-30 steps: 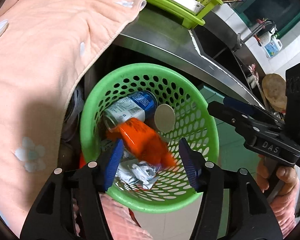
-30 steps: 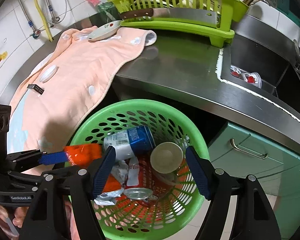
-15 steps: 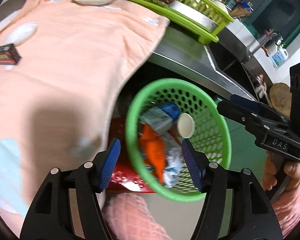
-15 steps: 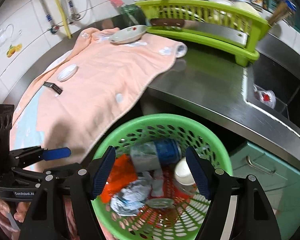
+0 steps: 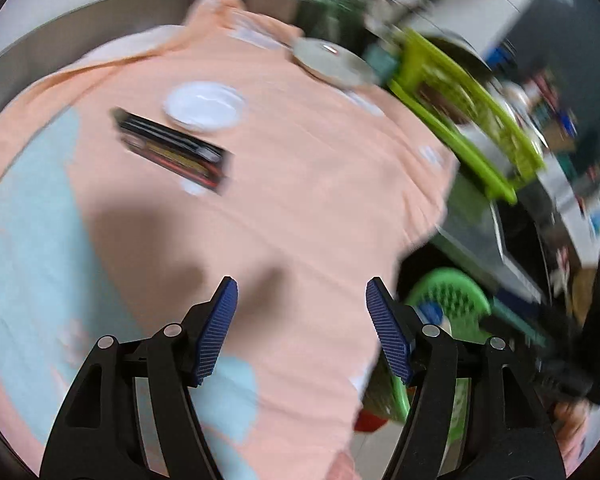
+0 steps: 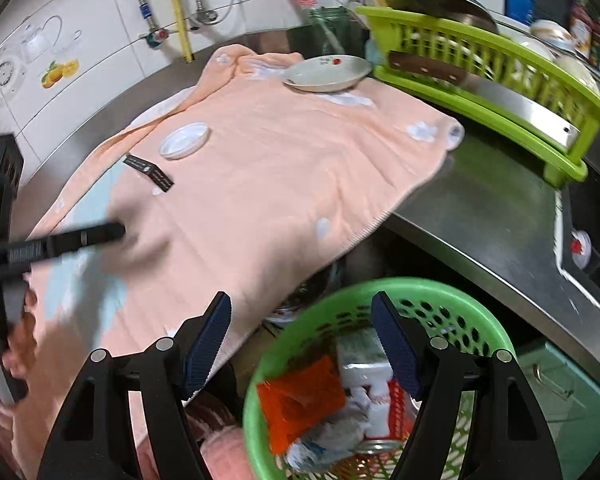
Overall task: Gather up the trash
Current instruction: 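Grasp the black box with the left tool while the right tool grasps the white lid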
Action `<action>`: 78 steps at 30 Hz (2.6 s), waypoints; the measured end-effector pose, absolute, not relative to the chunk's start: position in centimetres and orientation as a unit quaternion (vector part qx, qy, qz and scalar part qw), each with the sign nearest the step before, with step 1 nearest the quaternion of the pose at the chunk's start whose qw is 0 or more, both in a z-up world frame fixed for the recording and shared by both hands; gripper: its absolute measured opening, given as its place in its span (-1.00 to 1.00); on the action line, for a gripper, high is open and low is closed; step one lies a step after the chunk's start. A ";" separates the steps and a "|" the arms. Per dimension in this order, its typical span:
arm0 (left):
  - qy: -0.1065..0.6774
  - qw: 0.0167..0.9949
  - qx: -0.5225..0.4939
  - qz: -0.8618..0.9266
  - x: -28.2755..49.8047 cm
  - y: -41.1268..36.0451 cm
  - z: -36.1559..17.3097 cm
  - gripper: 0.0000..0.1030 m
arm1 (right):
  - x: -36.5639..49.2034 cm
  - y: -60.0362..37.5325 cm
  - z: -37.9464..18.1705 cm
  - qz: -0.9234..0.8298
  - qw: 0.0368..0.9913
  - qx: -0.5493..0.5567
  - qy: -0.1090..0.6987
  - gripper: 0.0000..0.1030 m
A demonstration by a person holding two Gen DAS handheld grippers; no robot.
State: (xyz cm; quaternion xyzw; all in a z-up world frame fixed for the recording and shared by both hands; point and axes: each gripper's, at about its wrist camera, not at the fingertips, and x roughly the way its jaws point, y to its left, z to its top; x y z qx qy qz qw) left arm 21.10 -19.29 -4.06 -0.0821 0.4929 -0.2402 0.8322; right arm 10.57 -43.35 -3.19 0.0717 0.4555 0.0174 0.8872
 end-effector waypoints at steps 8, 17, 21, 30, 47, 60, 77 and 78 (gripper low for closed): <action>0.512 0.835 -0.142 -0.141 29.1 -15.1 -4.2 0.30 | 13.7 -41.3 -3.3 0.043 0.886 0.055 0.459 0.36; 0.543 0.809 -0.188 -0.125 33.2 -15.4 -6.7 0.38 | 16.8 -40.1 -4.2 0.058 0.881 0.050 0.467 0.36; 0.551 0.804 -0.191 -0.113 34.1 -16.1 -7.8 0.38 | 17.9 -39.7 -4.6 0.063 0.879 0.046 0.471 0.36; 0.560 0.794 -0.198 -0.128 34.8 -16.0 -9.3 -0.22 | 19.9 -39.0 -5.2 0.073 0.876 0.042 0.475 0.36; 0.530 0.820 -0.141 -0.164 32.1 -9.5 -6.6 -0.65 | 30.8 -30.7 -5.1 0.136 0.870 0.059 0.470 0.48; 0.519 0.824 -0.138 -0.178 31.7 -6.1 -6.1 -0.65 | 38.8 -25.2 -7.8 0.117 0.866 0.020 0.486 0.82; 0.521 0.822 -0.142 -0.183 31.7 -5.4 -6.8 -0.65 | 42.3 -25.1 -9.9 0.084 0.868 0.021 0.488 0.84; 0.521 0.822 -0.142 -0.182 31.7 -5.3 -6.8 -0.65 | 42.3 -25.1 -9.8 0.084 0.869 0.023 0.487 0.81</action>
